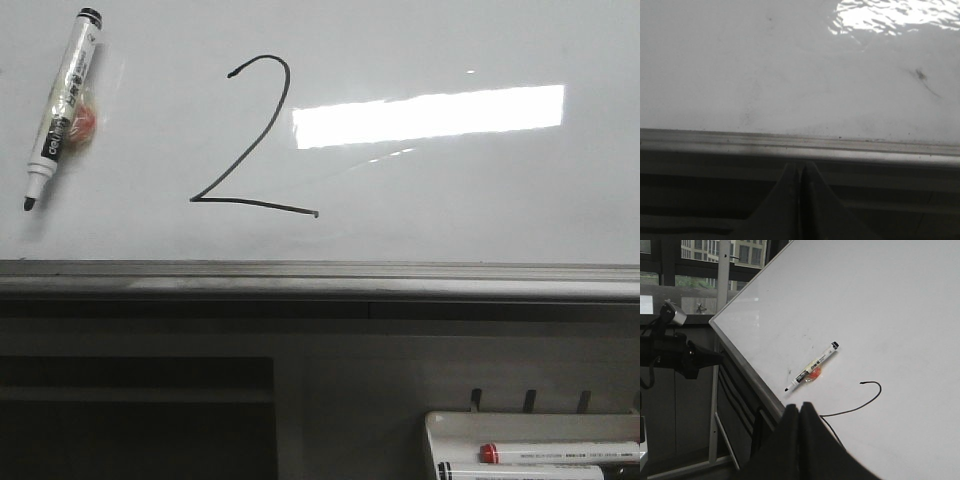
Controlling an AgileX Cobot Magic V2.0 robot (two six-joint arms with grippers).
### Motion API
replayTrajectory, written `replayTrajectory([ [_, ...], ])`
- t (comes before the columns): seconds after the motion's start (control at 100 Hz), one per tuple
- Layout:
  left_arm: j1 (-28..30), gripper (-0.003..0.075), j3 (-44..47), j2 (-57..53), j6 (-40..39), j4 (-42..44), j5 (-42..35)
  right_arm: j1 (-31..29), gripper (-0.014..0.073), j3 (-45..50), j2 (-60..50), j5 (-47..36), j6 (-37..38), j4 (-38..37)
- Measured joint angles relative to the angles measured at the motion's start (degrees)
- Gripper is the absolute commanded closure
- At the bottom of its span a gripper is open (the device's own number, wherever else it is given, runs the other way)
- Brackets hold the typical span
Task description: Write number 2 on whiteboard
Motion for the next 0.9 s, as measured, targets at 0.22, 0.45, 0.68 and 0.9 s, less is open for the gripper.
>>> replayTrajectory([
  [0.22, 0.0, 0.0741, 0.0, 0.0, 0.0, 0.1, 1.5, 0.0, 0.0666, 0.0, 0.0, 0.0, 0.0, 0.0],
  [0.45, 0.0, 0.0741, 0.0, 0.0, 0.0, 0.1, 1.5, 0.0, 0.0666, 0.0, 0.0, 0.0, 0.0, 0.0],
  [0.68, 0.0, 0.0741, 0.0, 0.0, 0.0, 0.1, 1.5, 0.0, 0.0666, 0.0, 0.0, 0.0, 0.0, 0.0],
  [0.9, 0.0, 0.0741, 0.0, 0.0, 0.0, 0.1, 1.5, 0.0, 0.0666, 0.0, 0.0, 0.0, 0.0, 0.0],
])
